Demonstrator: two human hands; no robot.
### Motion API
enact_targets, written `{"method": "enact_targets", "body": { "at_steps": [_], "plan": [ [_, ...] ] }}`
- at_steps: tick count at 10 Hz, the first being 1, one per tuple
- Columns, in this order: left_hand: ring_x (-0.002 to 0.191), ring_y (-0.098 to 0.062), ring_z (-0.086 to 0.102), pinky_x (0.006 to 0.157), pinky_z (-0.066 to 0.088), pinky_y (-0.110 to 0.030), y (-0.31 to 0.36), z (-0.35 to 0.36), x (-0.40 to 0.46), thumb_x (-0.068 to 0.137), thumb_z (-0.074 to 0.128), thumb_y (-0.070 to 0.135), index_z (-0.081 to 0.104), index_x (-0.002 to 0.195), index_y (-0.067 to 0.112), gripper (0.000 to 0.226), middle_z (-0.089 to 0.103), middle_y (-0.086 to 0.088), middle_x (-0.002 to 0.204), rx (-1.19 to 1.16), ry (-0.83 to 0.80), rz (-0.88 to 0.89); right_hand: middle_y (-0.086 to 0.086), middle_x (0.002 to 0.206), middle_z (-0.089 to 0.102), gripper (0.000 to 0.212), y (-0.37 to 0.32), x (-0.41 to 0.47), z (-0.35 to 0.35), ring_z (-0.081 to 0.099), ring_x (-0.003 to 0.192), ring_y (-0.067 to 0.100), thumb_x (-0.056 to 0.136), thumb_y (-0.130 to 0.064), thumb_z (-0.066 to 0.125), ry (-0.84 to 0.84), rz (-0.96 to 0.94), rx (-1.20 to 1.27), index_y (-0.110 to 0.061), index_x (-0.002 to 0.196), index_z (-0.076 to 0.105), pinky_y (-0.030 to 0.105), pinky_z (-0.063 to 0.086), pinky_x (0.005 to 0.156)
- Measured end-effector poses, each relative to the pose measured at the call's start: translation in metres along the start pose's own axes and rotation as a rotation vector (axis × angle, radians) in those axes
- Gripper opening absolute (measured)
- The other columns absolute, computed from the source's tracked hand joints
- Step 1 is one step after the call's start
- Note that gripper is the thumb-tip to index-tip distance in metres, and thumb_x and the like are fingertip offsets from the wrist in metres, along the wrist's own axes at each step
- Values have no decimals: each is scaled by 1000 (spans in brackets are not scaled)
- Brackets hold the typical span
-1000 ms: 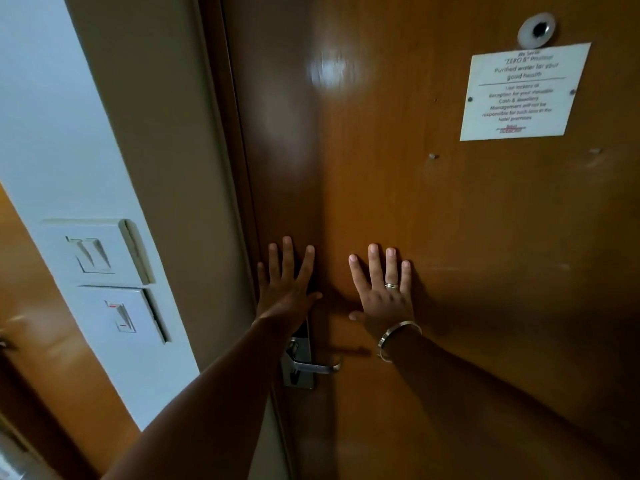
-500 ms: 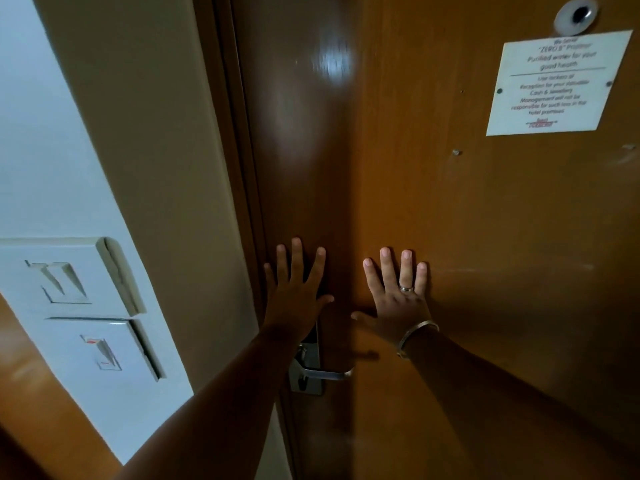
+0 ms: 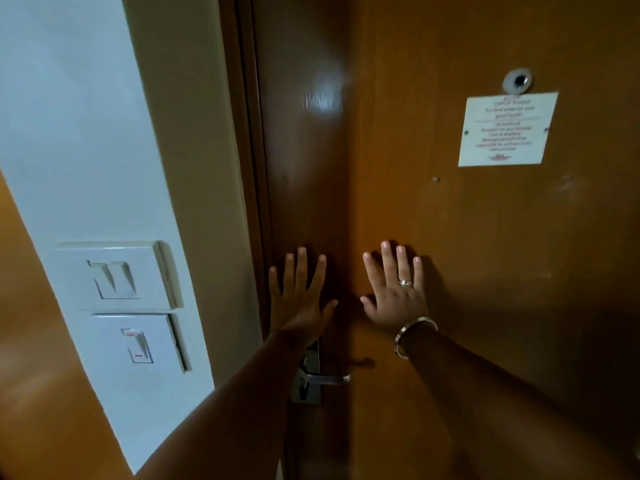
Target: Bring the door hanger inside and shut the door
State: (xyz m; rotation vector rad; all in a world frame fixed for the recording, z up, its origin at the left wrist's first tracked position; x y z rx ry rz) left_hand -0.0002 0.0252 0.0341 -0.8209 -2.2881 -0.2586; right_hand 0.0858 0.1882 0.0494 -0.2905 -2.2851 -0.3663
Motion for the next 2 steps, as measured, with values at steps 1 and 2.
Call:
{"method": "enact_targets", "body": {
  "at_steps": [1,2],
  "plan": [
    [149,-35,-9,117,-7,-58,0,-49,44,87,41,68,-7,155,27,93,-11,-15,163,-17,100,-52,20,159,11,102,14,46,-44,8,145,40,72,-52,64,83,53,-5,-20,151,10,59,4,114],
    [146,-30,-25,113,-24,-51,-2,-97,90,86,37,71,-18,152,29,96,-24,-10,161,-6,146,-73,19,160,5,103,25,89,-88,2,146,39,74,-59,56,136,101,-8,-20,151,0,59,3,115]
  ]
}}
Point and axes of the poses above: each hand's wrist, its own x-axis towards the middle knuckle, its own z-axis out of the palm, y = z × x, the point moved 5 cm from there along x, towards the middle knuckle
